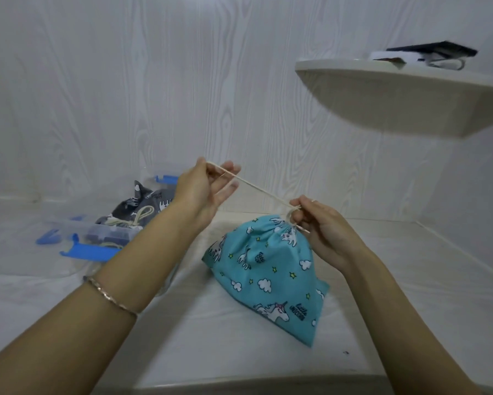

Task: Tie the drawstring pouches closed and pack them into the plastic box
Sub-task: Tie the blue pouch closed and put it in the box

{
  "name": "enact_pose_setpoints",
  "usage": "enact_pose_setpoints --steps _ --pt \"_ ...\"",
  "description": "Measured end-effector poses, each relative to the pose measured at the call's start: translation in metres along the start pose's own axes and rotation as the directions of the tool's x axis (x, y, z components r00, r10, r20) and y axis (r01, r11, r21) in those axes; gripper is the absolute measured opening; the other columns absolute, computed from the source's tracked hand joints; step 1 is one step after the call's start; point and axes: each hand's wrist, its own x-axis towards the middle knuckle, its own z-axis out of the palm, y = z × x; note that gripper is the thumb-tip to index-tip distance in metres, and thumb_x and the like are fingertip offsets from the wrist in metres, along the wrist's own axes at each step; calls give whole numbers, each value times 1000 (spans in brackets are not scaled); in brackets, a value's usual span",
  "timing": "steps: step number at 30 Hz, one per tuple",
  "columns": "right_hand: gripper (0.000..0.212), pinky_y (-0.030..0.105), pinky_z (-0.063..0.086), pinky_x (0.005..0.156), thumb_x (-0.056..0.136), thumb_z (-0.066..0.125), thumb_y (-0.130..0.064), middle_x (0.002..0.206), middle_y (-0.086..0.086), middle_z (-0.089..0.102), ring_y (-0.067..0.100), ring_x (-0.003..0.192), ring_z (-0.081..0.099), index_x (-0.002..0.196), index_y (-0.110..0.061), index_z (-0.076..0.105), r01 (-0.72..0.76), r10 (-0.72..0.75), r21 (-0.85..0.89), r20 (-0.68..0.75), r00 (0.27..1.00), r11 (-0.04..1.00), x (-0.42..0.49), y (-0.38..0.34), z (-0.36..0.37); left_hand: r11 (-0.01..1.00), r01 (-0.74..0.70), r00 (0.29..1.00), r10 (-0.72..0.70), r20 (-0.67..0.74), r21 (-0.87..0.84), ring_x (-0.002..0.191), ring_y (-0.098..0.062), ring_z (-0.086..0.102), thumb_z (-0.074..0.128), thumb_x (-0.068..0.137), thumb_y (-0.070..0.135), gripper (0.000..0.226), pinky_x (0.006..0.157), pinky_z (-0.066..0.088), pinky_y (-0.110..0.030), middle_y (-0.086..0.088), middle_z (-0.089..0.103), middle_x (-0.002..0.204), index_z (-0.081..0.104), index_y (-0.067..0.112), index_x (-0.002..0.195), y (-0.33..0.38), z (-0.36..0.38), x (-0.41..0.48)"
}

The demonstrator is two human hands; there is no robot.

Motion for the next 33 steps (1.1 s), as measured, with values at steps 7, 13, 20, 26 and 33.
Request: enact_pose_setpoints --steps 7,13,20,26,33 --pt "23 27 49 82 98 54 -24 63 2 63 11 70 61 92 -6 67 89 -100 -296 -22 995 951 -4 -4 6 438 -311 937 -7 350 844 51 -3 39 49 91 56 40 50 35 -18 10 47 65 62 19 100 -7 7 -11" --pt "19 29 54 82 94 61 -18 57 6 57 16 62 58 102 -2 68 120 -132 -402 -2 991 908 -5 -13 23 280 -382 850 -267 454 881 75 9 62 75 77 45 23 66 43 -9 15 72 78 79 24 86 -21 6 -17" --pt "21 23 56 70 97 57 -23 62 6 60 13 62 60 97 -2 61 -41 67 -409 51 996 912 -5 -23 25 267 -464 851 -129 509 844 59 12 54 77 77 33 12 60 37 -5 24 60 59 75 22 82 -25 8 -19" --pt "9 32 56 77 90 59 -4 72 12 63 19 71 64 84 -7 53 -61 96 -187 185 978 980 -8 -21 20 230 -431 880 -109 463 873 65 5 58 70 84 28 12 58 41 -11 14 66 70 75 18 80 -22 9 -19" --pt "26 46 57 74 75 78 -5 76 21 70 27 73 65 72 -13 53 133 -201 -552 -65 977 824 -16 1 31 336 -123 951 -230 208 934 48 -12 36 69 82 29 20 41 27 -21 -3 45 58 67 9 78 -28 2 -19"
